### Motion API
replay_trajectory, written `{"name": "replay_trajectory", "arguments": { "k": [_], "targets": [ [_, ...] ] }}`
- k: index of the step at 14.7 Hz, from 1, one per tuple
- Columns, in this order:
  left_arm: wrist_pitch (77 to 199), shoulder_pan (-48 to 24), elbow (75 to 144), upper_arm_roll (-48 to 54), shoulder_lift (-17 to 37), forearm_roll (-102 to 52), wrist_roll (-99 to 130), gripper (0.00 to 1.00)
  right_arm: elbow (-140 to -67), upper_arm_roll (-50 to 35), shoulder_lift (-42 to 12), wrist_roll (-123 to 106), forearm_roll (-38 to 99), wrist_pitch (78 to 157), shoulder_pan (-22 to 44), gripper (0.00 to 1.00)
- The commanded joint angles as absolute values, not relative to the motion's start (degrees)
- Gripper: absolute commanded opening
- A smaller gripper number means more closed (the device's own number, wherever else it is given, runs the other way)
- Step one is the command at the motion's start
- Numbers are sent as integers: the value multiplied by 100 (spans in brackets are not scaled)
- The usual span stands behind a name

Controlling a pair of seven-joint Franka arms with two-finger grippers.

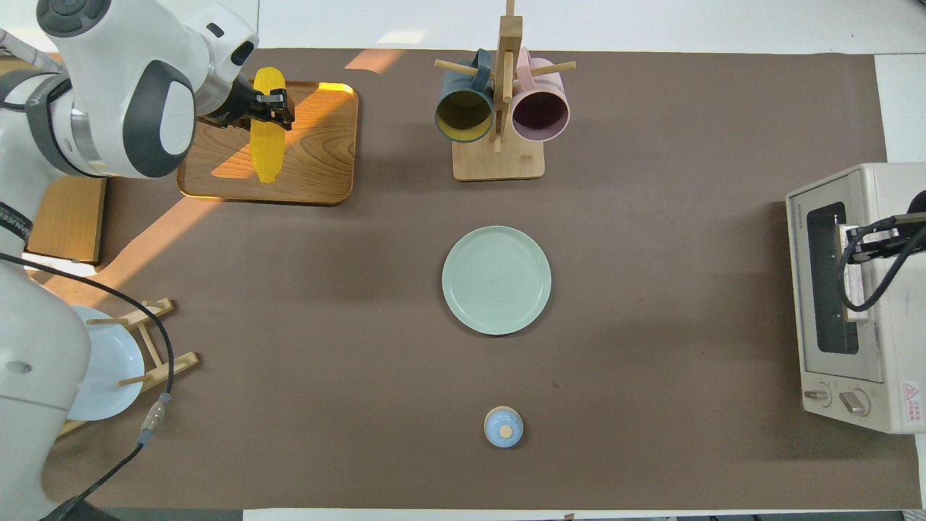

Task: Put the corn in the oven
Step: 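Carry the corn with the left gripper over the green plate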

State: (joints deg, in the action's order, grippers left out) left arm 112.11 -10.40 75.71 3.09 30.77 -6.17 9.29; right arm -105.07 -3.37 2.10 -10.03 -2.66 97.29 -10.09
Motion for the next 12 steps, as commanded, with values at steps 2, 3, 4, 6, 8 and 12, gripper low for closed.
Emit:
{"name": "replay_trajectory", "arguments": {
  "k": [2,3,4,6,8,12],
  "targets": [
    [10716,-1239,8639,272,1970,-914,1142,0,-11241,-378,396,-976,-779,10335,-1064,0],
    [10583,-1335,8779,281,1812,-923,1264,0,-11346,-378,361,-967,-869,10484,-1081,0],
    [10556,-1466,8980,281,1654,-940,1431,0,-11399,-378,343,-967,-940,10598,-1116,0],
    [10565,-1783,9271,281,1442,-1028,1695,0,-11399,-387,290,-1011,-1447,10565,-1108,0],
    [10678,-2221,9526,273,1319,-1037,2298,0,-11399,-387,290,-1046,-1591,10521,-1098,0],
    [12073,-3048,10439,272,1020,-1037,3399,0,-11557,-387,290,-1248,-1582,10608,-1151,0]
  ]
}}
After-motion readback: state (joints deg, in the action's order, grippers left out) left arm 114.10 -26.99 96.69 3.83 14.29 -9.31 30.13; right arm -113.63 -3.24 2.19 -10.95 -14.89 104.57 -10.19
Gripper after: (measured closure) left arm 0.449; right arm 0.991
